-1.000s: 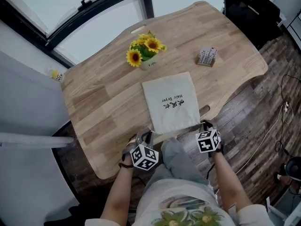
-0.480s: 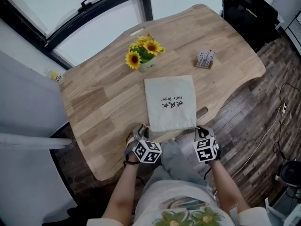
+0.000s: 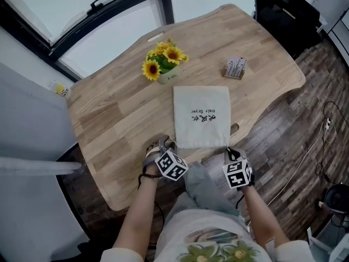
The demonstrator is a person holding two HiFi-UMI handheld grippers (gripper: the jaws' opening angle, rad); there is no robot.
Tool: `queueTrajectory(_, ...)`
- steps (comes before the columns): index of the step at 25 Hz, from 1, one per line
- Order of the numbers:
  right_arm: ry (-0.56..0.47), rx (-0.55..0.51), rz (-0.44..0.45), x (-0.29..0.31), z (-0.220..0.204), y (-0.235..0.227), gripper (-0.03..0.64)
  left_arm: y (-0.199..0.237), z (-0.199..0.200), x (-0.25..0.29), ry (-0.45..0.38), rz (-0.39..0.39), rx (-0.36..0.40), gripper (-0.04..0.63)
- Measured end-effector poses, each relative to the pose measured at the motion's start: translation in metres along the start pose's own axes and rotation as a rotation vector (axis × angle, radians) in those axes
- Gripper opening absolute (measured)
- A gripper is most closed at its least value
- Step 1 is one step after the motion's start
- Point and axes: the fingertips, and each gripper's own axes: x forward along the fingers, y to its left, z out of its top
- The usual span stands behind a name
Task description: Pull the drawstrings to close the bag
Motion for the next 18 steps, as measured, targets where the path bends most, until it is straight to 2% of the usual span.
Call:
queueTrajectory(2,0.000,0.002,-0.002,0.000,-0.001,-0.001,0.003,-0.002,0.001,0.003,0.012,-0.004,-0.016,0.109)
queueTrajectory(5,-0.006,0.008,-0.012,-0.001,-0.001,-0.006,0.003,-0.008,0.001,0.004,0.025,-0.004,-0.045,0.017)
queueTrajectory(8,-0.008,0.019,-0.021,-0.003,-0.001,-0.012,0.003,-0.006,0.000,0.002,0.020,0.008,-0.081,0.017)
queueTrajectory(11,-0.018,0.031,-0.025,-0.005,0.001,-0.015,0.003,0.006,-0.001,-0.008,-0.015,0.065,-0.127,0.017)
queueTrajectory(14,-0.053,0.028,-0.031,-0.009,0.007,-0.016,0.004,0.020,-0.003,-0.023,-0.052,0.123,-0.237,0.017)
queueTrajectory(18,-0.128,0.055,-0.049,-0.021,0.027,-0.017,0.005,0.041,-0.007,-0.044,-0.106,0.179,-0.491,0.017)
